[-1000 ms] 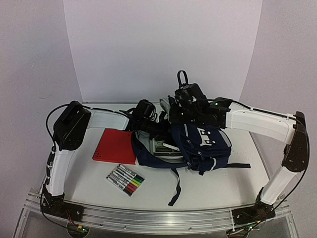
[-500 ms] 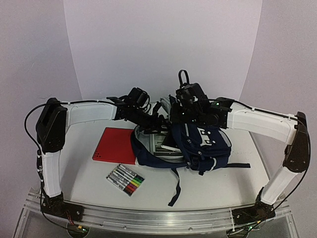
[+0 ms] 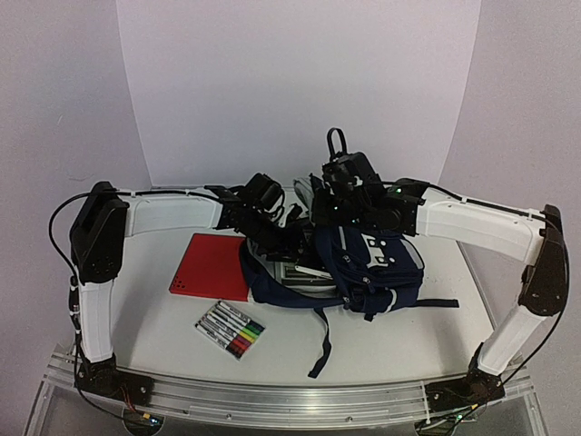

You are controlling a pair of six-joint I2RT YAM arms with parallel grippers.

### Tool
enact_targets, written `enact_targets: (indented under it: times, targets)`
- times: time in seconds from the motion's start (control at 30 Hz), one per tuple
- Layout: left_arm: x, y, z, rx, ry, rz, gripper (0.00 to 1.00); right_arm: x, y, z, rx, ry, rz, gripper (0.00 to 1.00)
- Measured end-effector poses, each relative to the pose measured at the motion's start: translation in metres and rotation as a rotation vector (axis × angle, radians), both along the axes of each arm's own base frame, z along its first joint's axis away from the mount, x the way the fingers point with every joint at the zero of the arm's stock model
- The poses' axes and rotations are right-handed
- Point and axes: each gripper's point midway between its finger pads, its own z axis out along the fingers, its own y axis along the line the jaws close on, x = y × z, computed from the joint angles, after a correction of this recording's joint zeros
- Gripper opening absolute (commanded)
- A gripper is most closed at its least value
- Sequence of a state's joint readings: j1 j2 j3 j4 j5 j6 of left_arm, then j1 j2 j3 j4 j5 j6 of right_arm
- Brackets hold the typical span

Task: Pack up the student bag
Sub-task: Place the book in the student bag.

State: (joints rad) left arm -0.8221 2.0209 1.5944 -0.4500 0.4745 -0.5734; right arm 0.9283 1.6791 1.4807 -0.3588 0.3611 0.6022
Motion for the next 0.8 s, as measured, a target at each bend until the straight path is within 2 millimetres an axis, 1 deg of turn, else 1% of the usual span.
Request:
enact_targets:
  times: [0.27, 0.37, 0.5, 0.6, 0.8]
  targets:
    - [-0.002, -0.001, -0.021, 0.044, 0.014, 0.005, 0.52, 0.000, 0.000, 0.000, -0.001, 0.000, 0.000, 0.00]
    - [-0.002, -0.002, -0.024, 0.046, 0.016, 0.003, 0.51, 0.000, 0.000, 0.000, -0.001, 0.000, 0.002, 0.00]
    - [-0.002, -0.006, -0.023, 0.033, 0.010, -0.003, 0.41, 0.000, 0.000, 0.000, -0.002, -0.001, 0.002, 0.00]
    - [-0.001, -0.015, -0.025, 0.009, 0.013, -0.017, 0.38, 0.000, 0.000, 0.000, -0.002, 0.000, 0.002, 0.00]
    - [0.000, -0.043, -0.026, -0.074, 0.007, -0.061, 0.37, 0.000, 0.000, 0.000, -0.002, 0.000, 0.002, 0.00]
